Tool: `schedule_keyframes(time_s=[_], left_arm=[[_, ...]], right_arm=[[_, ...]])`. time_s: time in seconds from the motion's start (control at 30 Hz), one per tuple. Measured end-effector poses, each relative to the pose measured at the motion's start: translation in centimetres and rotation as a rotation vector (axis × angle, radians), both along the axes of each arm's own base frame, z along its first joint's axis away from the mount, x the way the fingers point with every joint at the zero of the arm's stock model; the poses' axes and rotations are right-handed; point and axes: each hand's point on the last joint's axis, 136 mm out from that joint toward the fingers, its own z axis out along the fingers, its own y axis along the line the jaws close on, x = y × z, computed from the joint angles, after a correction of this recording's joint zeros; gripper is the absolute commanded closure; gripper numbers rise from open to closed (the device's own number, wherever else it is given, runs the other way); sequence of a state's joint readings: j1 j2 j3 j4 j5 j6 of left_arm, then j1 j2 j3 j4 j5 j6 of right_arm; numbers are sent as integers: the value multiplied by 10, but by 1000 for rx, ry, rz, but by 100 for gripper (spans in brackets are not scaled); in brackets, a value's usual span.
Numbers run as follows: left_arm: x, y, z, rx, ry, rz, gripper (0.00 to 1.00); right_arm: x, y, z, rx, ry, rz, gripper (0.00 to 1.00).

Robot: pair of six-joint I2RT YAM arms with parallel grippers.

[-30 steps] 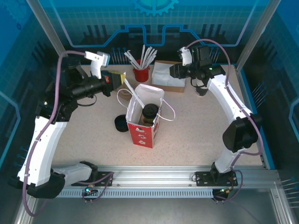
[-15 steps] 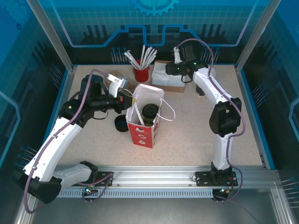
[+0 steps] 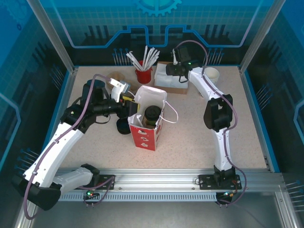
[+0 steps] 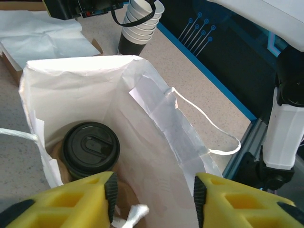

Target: Pack the takeout coffee

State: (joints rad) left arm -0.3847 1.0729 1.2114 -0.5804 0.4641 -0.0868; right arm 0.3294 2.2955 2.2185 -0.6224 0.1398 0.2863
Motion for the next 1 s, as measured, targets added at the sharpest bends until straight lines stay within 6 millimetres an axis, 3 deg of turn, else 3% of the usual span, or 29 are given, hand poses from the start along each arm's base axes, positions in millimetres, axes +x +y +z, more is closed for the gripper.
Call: schedule_keyframes(time_s=[0.4,0.73,1.0], left_arm=[[9,11,6,43,-38,75,35],[15,15,12,55,-53,106,28],[15,16,8,68,-37,113,26]], right_arm=[[24,-3,-27,-57,11,-47,38],[39,-1,-49,-86,14,-52,38],[49,-2,-78,-110,26,-63,39]])
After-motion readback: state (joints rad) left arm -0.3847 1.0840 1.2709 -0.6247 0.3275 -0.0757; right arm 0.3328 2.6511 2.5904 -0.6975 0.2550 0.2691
